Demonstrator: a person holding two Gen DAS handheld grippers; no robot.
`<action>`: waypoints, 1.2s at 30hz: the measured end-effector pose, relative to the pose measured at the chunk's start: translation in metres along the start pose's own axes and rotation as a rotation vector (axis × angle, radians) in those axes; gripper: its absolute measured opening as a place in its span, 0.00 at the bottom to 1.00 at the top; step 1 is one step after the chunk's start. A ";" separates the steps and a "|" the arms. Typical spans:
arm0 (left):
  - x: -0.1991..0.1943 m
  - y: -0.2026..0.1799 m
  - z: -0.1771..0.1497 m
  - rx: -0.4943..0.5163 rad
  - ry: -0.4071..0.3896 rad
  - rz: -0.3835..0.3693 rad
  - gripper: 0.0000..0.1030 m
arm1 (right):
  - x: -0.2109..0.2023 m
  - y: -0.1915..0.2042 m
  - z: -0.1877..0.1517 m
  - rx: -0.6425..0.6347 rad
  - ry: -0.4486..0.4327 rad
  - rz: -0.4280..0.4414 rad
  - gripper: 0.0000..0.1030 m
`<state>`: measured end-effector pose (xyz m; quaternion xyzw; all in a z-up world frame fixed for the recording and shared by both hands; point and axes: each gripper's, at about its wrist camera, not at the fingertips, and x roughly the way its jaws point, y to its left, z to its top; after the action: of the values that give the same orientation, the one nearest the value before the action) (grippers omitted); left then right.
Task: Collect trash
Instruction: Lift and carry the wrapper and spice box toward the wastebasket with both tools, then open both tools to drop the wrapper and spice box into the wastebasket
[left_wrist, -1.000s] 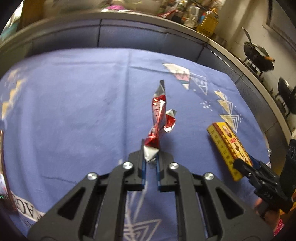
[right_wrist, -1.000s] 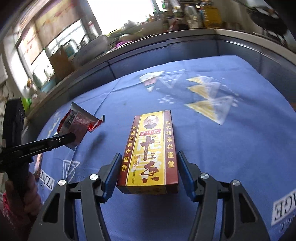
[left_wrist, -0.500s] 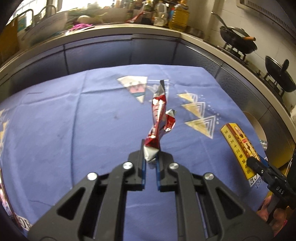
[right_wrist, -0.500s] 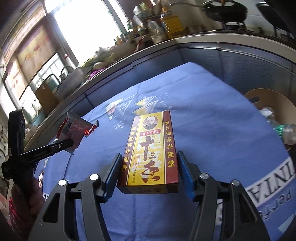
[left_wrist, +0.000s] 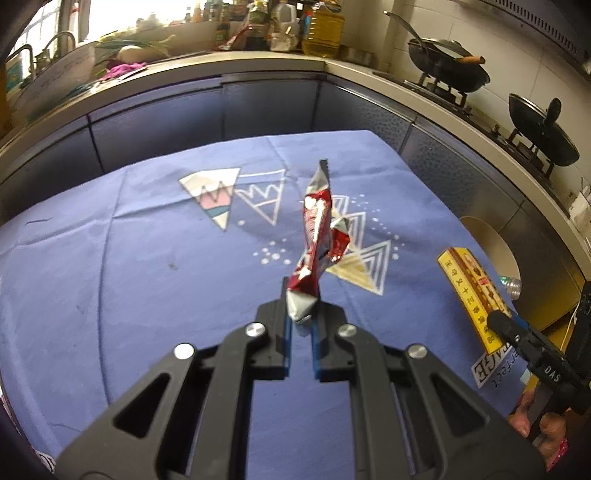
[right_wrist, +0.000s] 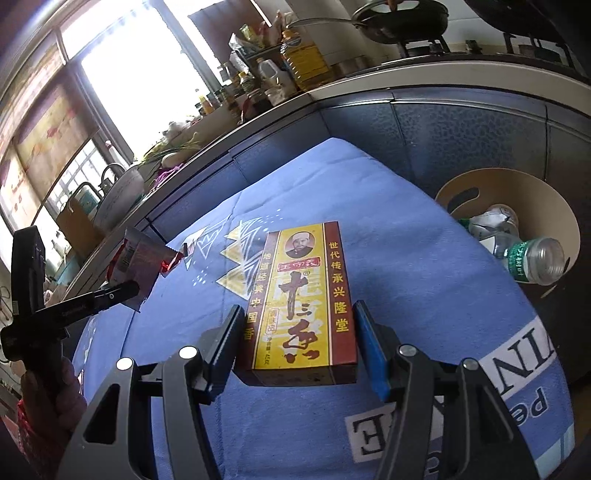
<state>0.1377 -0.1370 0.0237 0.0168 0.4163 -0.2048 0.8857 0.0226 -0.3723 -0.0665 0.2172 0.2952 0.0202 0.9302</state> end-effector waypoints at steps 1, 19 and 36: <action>0.001 -0.002 0.001 0.003 0.003 -0.004 0.08 | 0.000 -0.002 0.000 0.004 -0.002 0.000 0.56; 0.037 -0.099 0.017 0.153 0.065 -0.115 0.08 | -0.025 -0.053 0.015 0.090 -0.077 -0.050 0.56; 0.119 -0.279 0.048 0.412 0.173 -0.284 0.08 | -0.049 -0.194 0.060 0.331 -0.125 -0.137 0.57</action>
<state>0.1357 -0.4437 0.0055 0.1556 0.4382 -0.4051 0.7872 -0.0017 -0.5793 -0.0766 0.3473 0.2505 -0.1056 0.8975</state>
